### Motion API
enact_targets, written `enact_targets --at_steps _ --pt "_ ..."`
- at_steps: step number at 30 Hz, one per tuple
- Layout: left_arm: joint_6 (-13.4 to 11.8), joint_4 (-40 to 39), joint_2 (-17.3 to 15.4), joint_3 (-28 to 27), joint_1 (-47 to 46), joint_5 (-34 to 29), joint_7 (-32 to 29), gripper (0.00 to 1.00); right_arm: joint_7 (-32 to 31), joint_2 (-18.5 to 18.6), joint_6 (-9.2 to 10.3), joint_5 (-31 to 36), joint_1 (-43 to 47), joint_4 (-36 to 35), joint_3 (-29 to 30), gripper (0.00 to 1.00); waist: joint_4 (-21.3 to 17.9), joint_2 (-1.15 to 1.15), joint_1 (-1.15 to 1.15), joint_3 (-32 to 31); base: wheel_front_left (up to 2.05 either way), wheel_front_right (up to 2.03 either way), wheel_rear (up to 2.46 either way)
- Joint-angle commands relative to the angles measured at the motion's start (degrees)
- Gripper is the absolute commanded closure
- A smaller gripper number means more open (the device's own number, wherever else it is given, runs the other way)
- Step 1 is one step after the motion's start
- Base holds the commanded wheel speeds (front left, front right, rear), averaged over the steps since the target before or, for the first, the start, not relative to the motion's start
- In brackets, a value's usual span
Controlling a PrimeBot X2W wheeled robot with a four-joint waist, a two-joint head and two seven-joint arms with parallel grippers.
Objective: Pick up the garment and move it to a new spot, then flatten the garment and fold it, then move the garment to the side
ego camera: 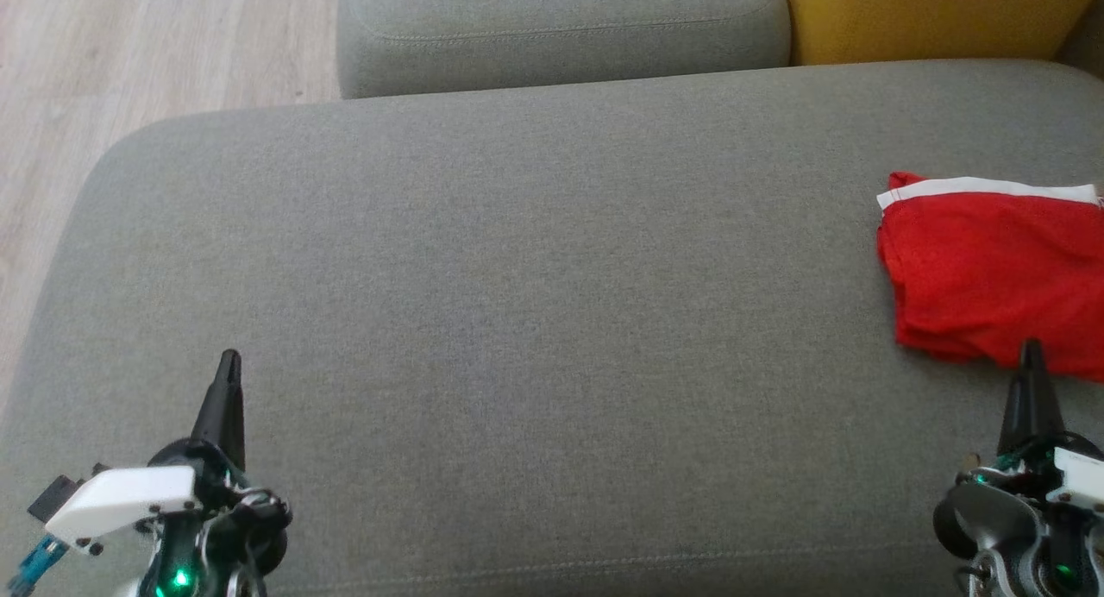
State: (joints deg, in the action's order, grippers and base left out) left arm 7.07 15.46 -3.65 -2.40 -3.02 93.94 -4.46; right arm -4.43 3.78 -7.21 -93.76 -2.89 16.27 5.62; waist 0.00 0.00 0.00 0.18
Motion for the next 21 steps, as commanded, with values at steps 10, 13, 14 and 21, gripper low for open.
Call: enact_targets --at_steps 10,13,14,21 --pt "0.42 -1.50 -0.60 -2.22 -3.02 -0.19 -0.51 1.00 -0.62 0.38 -0.28 0.11 -3.15 -2.34 -0.88 1.00 0.01 0.00 0.00 0.00 0.00 0.00 0.00" --pt "0.42 -1.49 -0.55 -2.29 -3.02 -0.25 -0.56 1.00 -0.67 0.34 -0.28 0.17 -3.15 -2.33 -0.82 1.00 0.01 0.00 0.00 0.00 0.00 0.00 0.00" --pt "0.42 -1.49 -0.54 -2.31 -3.03 -0.26 -0.58 1.00 -0.69 0.32 -0.28 0.19 -3.15 -2.33 -0.79 1.00 0.01 0.00 0.00 0.00 0.00 0.00 0.00" --pt "0.42 -1.48 -0.42 -2.48 -3.04 -0.41 -0.71 1.00 -0.82 0.21 -0.28 0.32 -3.17 -2.32 -0.63 1.00 0.00 0.00 0.00 0.00 0.00 0.00 0.00"
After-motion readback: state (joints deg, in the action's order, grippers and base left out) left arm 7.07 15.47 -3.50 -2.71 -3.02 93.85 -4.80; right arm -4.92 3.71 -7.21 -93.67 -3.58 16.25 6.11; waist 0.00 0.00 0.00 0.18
